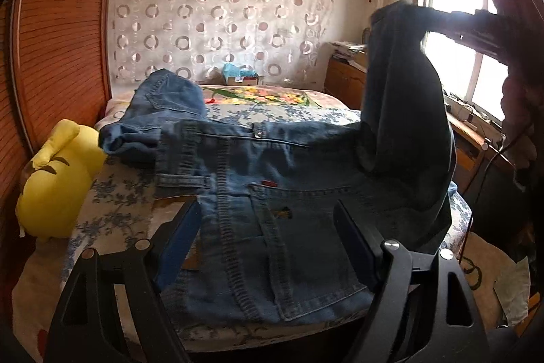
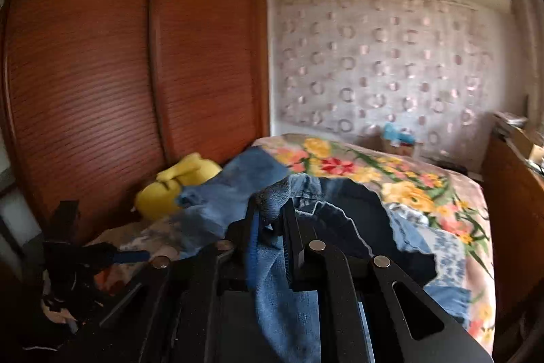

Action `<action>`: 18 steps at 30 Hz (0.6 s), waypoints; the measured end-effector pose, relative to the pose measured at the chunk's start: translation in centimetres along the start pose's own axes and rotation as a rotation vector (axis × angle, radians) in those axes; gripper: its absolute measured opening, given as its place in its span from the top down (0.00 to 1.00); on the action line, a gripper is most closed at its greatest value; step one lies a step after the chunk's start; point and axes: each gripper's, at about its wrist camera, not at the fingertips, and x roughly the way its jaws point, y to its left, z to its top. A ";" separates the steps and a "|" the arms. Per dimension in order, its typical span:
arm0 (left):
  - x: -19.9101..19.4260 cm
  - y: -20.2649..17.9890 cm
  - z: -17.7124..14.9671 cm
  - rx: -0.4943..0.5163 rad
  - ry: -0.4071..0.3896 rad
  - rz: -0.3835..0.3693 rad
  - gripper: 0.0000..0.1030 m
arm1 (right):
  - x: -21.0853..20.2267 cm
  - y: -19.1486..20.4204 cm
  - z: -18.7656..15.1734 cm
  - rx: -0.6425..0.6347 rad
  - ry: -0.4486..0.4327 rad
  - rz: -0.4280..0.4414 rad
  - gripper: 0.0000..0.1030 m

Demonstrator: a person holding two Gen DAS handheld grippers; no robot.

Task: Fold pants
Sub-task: 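Lay the jeans leg down and open the right tool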

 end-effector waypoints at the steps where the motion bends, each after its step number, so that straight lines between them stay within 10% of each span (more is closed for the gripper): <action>1: -0.1 0.2 -0.1 -0.002 0.000 0.002 0.22 | 0.1 -0.1 -0.2 -0.009 0.014 0.004 0.75; 4: 0.0 0.6 -0.2 -0.010 0.002 0.005 0.22 | 0.4 -0.7 -0.8 -0.025 0.043 0.017 0.62; 18: 3.7 -0.8 0.2 0.043 0.048 -0.047 0.33 | 4.3 -2.7 -1.4 0.070 0.190 -0.080 0.59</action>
